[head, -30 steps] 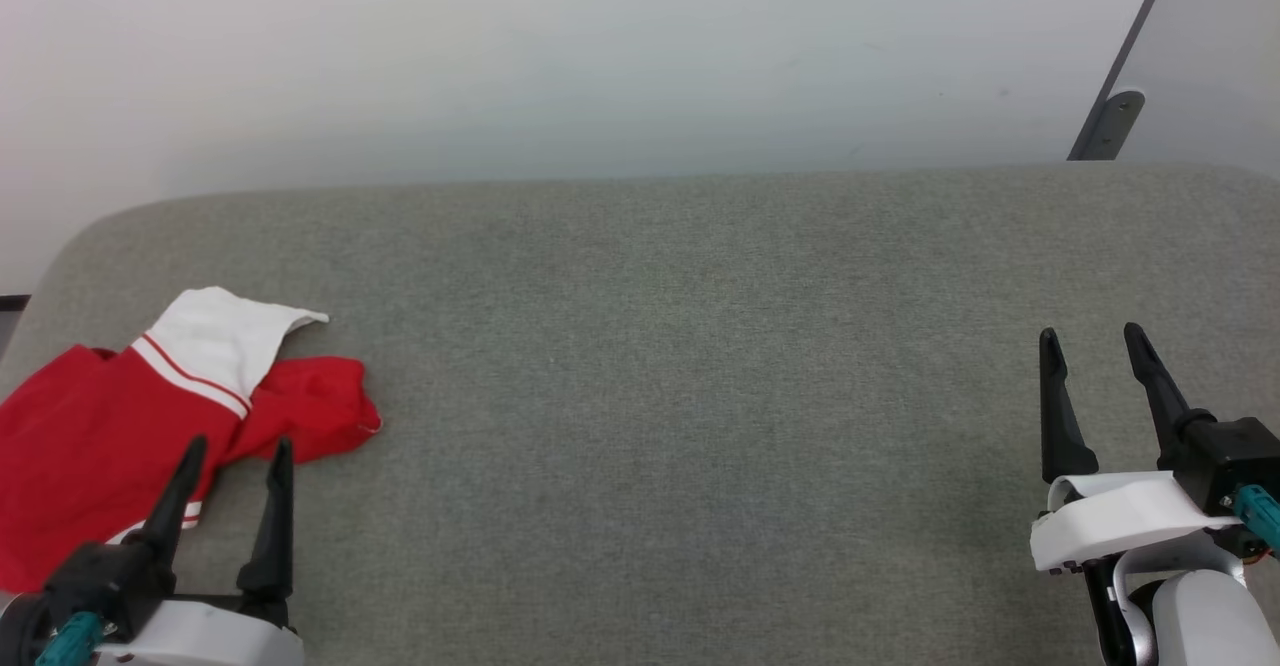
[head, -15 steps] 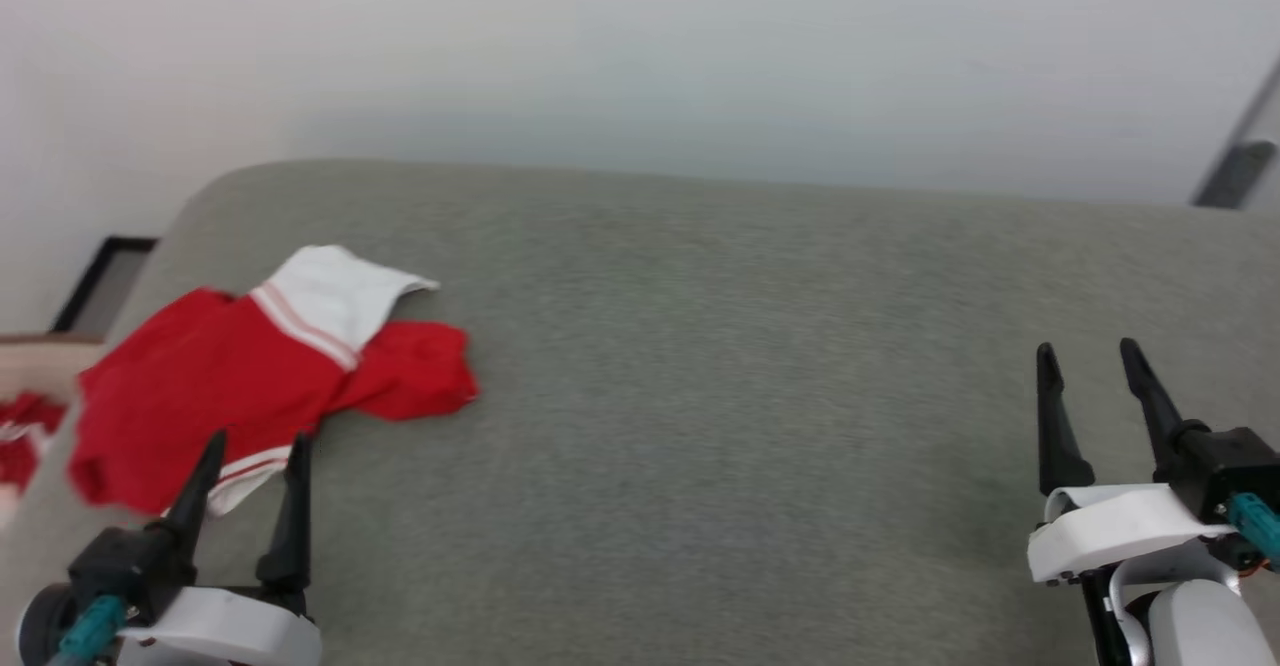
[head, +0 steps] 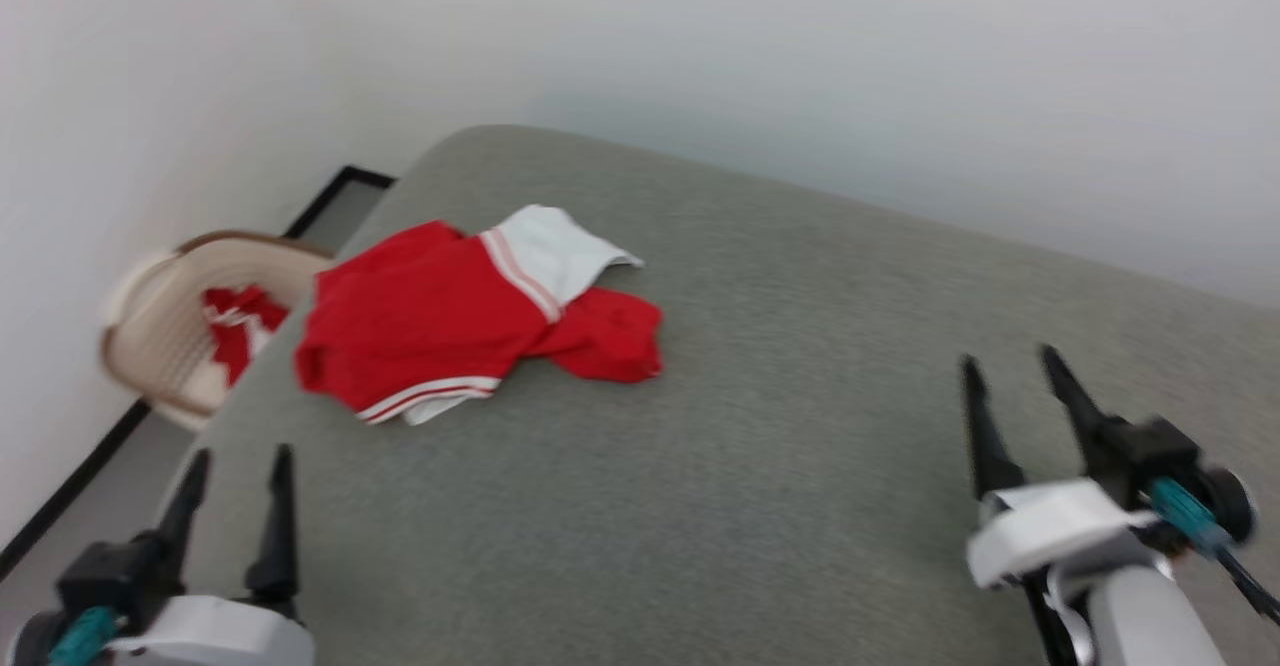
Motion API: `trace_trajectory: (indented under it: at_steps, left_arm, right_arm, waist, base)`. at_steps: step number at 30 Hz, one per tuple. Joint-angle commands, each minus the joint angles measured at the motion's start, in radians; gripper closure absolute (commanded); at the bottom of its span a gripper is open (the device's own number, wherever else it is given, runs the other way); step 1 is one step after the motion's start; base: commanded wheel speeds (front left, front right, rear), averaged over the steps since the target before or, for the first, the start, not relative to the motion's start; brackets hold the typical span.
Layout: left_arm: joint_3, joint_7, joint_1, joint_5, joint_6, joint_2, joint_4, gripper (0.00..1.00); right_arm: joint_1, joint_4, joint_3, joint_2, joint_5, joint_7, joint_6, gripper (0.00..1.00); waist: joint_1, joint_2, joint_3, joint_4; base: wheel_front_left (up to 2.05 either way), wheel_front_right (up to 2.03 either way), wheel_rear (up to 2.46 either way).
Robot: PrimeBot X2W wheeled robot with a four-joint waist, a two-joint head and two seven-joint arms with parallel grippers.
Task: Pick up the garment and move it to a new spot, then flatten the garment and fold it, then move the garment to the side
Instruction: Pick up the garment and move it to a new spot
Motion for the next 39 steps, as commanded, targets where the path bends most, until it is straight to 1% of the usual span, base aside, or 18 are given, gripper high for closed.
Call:
trace_trajectory:
  at_steps: [1, 12, 15, 20, 23, 25, 29, 32, 35, 39]
  left_arm:
    - [0.014, 0.000, 0.008, -0.003, 0.001, 0.000, -0.002, 0.00]
    - [0.168, 0.000, 0.030, -0.049, 0.001, -0.046, -0.033, 0.00]
    - [0.178, 0.000, 0.030, -0.039, 0.001, -0.059, -0.037, 0.00]
    - [0.179, 0.000, 0.028, -0.020, 0.001, -0.084, -0.037, 0.00]
    - [0.177, 0.000, 0.027, -0.015, 0.001, -0.092, -0.035, 0.00]
    - [0.166, 0.000, 0.024, -0.015, 0.001, -0.087, -0.030, 0.00]
    - [0.100, 0.000, -0.016, -0.035, 0.001, -0.053, -0.017, 0.00]
    - [0.026, 0.000, -0.089, -0.046, 0.001, -0.003, -0.002, 0.00]
    - [-0.070, 0.000, -0.192, -0.065, 0.001, 0.049, 0.035, 0.00]
    - [-0.128, 0.000, -0.345, -0.134, 0.001, 0.141, 0.097, 0.00]
  right_arm:
    - [-0.027, 0.004, 0.020, 0.003, 0.007, -0.001, -0.001, 0.00]
    - [-0.175, 0.115, 0.201, 0.002, 0.054, -0.001, -0.001, 0.00]
    - [-0.201, 0.139, 0.225, 0.001, 0.069, -0.001, -0.001, 0.00]
    - [-0.215, 0.156, 0.235, 0.001, 0.084, -0.001, -0.001, 0.00]
    - [-0.217, 0.157, 0.237, 0.001, 0.087, -0.001, -0.001, 0.00]
    - [-0.216, 0.158, 0.244, 0.002, 0.091, -0.001, -0.001, 0.00]
    - [-0.190, 0.150, 0.236, 0.002, 0.101, -0.001, -0.001, 0.00]
    - [-0.158, 0.129, 0.204, 0.001, 0.093, -0.001, -0.001, 0.00]
    - [-0.115, 0.099, 0.169, 0.002, 0.076, -0.001, -0.001, 0.00]
    - [-0.110, 0.066, 0.177, 0.002, 0.054, -0.001, -0.001, 0.00]
  waist:
    - [0.0000, -0.0001, -0.008, 0.088]
    - [0.0000, -0.0001, 0.059, 0.133]
    - [0.0000, -0.0001, 0.063, 0.135]
    - [0.0000, -0.0001, 0.055, 0.132]
    - [0.0000, -0.0001, 0.053, 0.130]
    - [0.0000, -0.0001, 0.050, 0.127]
    - [0.0000, -0.0001, 0.047, 0.117]
    - [0.0000, -0.0001, 0.047, 0.105]
    - [0.0000, -0.0001, 0.052, 0.089]
    - [0.0000, -0.0001, 0.110, -0.004]
  base:
    - [0.00, 0.00, 0.00]
    - [-0.02, -0.02, -0.02]
    - [-0.27, -0.27, -0.27]
    - [-0.21, -0.21, -0.21]
    - [-0.04, -0.04, -0.04]
    - [0.00, 0.00, 0.00]
    - [0.00, 0.00, 0.00]
    - [0.00, 0.00, 0.00]
    - [0.00, 0.00, 0.00]
    - [0.00, 0.00, 0.00]
